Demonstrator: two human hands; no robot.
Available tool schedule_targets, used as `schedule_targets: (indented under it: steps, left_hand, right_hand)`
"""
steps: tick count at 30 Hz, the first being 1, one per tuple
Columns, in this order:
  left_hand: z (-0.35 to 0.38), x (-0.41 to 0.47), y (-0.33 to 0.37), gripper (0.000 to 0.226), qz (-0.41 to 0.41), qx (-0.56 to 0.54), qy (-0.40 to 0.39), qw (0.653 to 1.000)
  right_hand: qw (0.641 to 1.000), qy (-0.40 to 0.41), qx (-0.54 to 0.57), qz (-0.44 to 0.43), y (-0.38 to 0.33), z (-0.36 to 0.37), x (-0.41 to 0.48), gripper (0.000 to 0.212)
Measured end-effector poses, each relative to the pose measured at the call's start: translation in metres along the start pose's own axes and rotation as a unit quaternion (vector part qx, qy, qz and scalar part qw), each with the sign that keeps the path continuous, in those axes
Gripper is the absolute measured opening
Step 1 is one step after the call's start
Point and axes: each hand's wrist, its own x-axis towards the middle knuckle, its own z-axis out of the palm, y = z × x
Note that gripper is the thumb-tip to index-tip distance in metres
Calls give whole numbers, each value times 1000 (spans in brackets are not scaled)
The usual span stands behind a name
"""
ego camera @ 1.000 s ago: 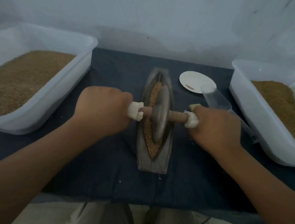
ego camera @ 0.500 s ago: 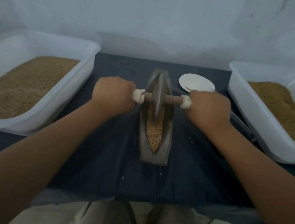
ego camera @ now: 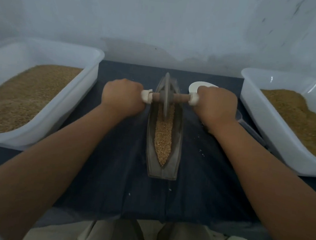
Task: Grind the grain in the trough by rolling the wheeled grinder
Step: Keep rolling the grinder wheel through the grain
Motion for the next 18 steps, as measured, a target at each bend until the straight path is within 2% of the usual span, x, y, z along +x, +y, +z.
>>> schedule_targets:
  steps: [3, 6, 9, 15, 18]
  left_hand:
    - [-8, -22, 1, 39, 16, 21, 14, 1000]
    - [-25, -60, -1, 44, 81, 63, 38, 994]
    - [-36, -80, -5, 53, 123, 41, 47, 990]
    - [-15, -28, 0, 42, 71, 48, 18, 996]
    - [-13, 6, 3, 38, 39, 29, -9, 999]
  right_hand:
    - [1000, -9, 5, -4, 3, -3, -18, 47]
    - [999, 9, 32, 0, 6, -16, -66, 47]
    - [998, -3, 69, -5, 8, -25, -102, 48]
    - [1000, -7, 18, 15, 6, -1, -50, 44]
    - [996, -62, 25, 54, 4, 17, -12, 41]
